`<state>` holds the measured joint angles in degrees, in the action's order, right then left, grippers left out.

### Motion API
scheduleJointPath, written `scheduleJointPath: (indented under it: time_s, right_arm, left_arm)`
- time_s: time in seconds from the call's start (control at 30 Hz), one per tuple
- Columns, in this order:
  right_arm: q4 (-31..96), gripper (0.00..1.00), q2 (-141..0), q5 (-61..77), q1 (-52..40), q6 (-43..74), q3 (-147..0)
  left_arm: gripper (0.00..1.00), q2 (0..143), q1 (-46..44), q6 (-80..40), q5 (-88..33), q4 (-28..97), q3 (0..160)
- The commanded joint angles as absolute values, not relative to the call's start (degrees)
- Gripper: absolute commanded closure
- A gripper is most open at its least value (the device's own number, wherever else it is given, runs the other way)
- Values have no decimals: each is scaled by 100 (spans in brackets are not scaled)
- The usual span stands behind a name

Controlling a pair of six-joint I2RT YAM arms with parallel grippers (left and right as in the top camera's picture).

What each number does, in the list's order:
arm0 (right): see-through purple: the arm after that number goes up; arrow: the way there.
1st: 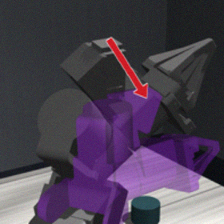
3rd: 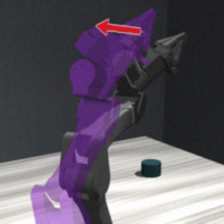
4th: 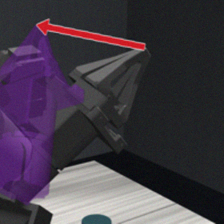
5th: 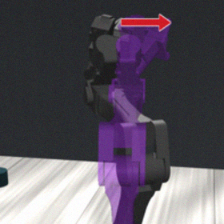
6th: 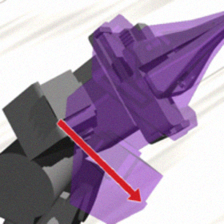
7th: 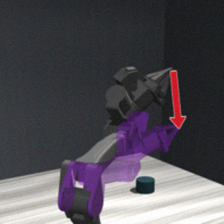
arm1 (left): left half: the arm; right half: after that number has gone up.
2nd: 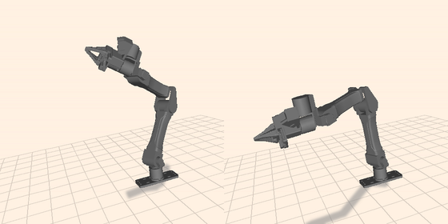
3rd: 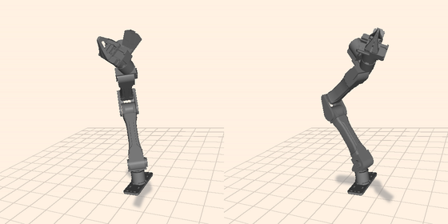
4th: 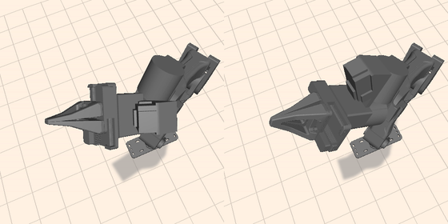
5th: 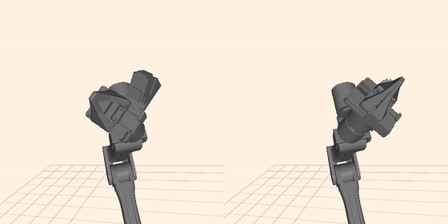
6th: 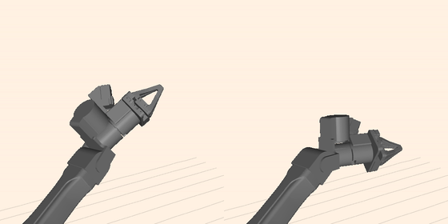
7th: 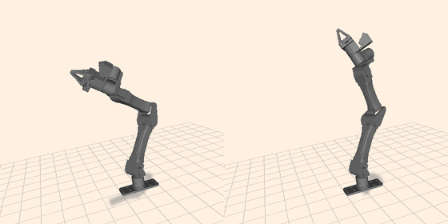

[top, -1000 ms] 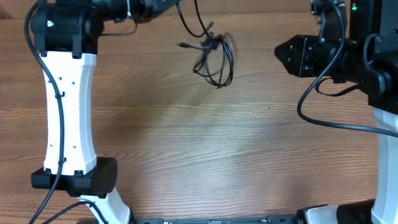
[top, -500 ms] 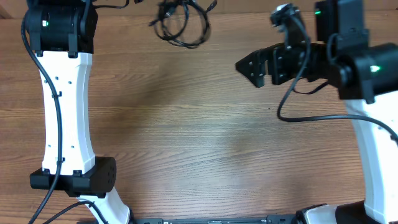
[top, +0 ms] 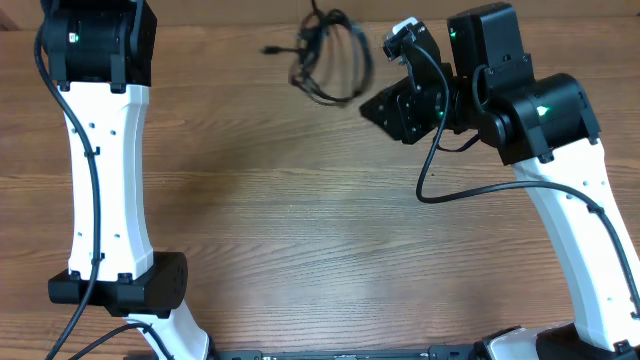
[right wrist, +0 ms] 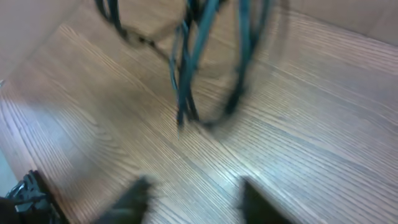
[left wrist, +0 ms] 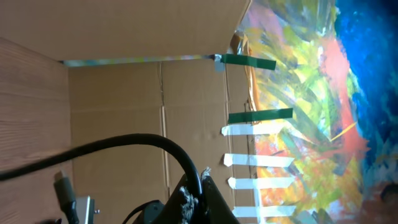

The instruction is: Untangle cables

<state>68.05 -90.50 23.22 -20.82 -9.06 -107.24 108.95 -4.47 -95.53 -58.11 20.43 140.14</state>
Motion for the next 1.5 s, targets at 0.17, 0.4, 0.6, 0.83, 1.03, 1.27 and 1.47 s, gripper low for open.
scheduleJointPath:
  time_s: [0.17, 0.4, 0.6, 0.83, 1.03, 1.27, 1.47]
  right_arm:
    - [6497, 26, -9045, 2554, -2091, -711, -10715]
    - [6337, 4, -9067, 2578, -2091, -760, -10713]
    - [5951, 10, -9238, 2582, -2093, -757, -10713]
    - [5732, 96, -9686, 2558, -2235, -757, -10713]
    - [6014, 96, -9513, 2196, -2093, -755, -10726]
    - [6473, 96, -9013, 1697, -921, -755, -10728]
    - [6617, 96, -8805, 1813, 652, -727, -10726]
  left_arm:
    - [96, 10733, -440, -9950, -5813, 1553, 14140]
    - [95, 10733, -440, -10130, -5883, 1448, 14140]
    - [96, 10733, -440, -10840, -6160, 749, 14140]
    - [96, 10731, -419, -11480, -6230, -493, 14140]
    - [96, 10742, 220, -10318, -6757, -458, 14140]
    - [96, 10678, 1826, -9793, -8506, -325, 14143]
    - [96, 10573, 3334, -9856, -9070, -329, 14143]
